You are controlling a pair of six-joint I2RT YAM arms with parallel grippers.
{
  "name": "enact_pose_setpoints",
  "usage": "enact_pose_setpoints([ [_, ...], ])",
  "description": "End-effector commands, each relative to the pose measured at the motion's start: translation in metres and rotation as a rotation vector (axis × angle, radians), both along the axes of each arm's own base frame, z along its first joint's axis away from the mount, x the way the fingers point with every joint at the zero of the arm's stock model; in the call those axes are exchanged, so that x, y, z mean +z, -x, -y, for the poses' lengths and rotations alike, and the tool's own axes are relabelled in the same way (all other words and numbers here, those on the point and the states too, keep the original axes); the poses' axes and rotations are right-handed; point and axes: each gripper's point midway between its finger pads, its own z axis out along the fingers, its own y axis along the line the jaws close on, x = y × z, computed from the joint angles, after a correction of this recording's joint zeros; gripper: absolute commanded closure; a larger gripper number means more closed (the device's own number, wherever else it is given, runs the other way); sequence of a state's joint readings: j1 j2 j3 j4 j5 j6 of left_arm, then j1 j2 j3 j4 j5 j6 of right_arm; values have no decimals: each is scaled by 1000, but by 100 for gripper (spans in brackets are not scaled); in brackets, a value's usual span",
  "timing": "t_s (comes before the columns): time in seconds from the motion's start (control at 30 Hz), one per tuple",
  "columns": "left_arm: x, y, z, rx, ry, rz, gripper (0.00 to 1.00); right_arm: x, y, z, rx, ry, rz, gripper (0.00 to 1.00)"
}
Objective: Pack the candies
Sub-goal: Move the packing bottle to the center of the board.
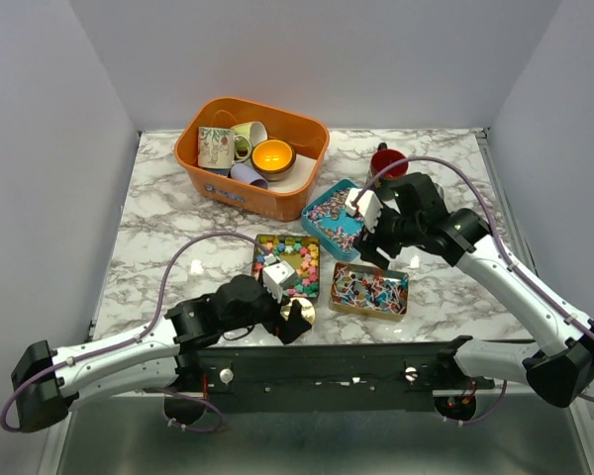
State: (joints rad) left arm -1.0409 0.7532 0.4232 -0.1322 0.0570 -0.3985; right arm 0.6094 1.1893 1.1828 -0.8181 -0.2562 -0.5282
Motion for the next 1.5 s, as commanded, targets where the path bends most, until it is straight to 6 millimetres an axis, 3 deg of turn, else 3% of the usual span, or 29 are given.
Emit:
enact_pose_setpoints([
  [0.0,-29,29,-4,60,-36,-145,1,19,-7,-13,13,-43,-9,23],
  [0.03,-30,38,0,33,-32,-143,1,21,-9,-14,10,-43,-3,23],
  [0.17,-35,38,-6,74,-65,-142,1,28,-16,-17,9,-47,27,23],
  [0.37,-42,29,-4,116,-74,-125,1,35,-16,-25,21,-94,24,22],
  [0.43,-56,21,-11,146,-98,-82,1,35,-18,-27,26,-98,32,22],
  [0.53,-60,17,-11,146,-90,-52,1,35,-21,-27,30,-87,42,22],
  [0.67,-50,10,-6,124,-76,17,1,33,-24,-29,39,-85,43,22],
  [0.8,-53,9,-5,98,-101,49,1,34,-25,-35,53,-97,27,22],
  [0.97,-33,-1,7,63,-88,181,1,41,-30,-38,53,-103,48,22],
  [1.03,-15,-13,6,115,-95,223,1,42,-30,-36,49,-100,55,22],
  [1.07,-21,-13,-3,125,-151,208,1,40,-30,-36,49,-99,53,22],
  [1.33,-12,4,-14,139,-202,22,1,46,-33,-27,31,-67,95,21],
  [1.47,-33,37,-34,94,-310,-143,1,45,-29,-25,37,-68,91,21],
])
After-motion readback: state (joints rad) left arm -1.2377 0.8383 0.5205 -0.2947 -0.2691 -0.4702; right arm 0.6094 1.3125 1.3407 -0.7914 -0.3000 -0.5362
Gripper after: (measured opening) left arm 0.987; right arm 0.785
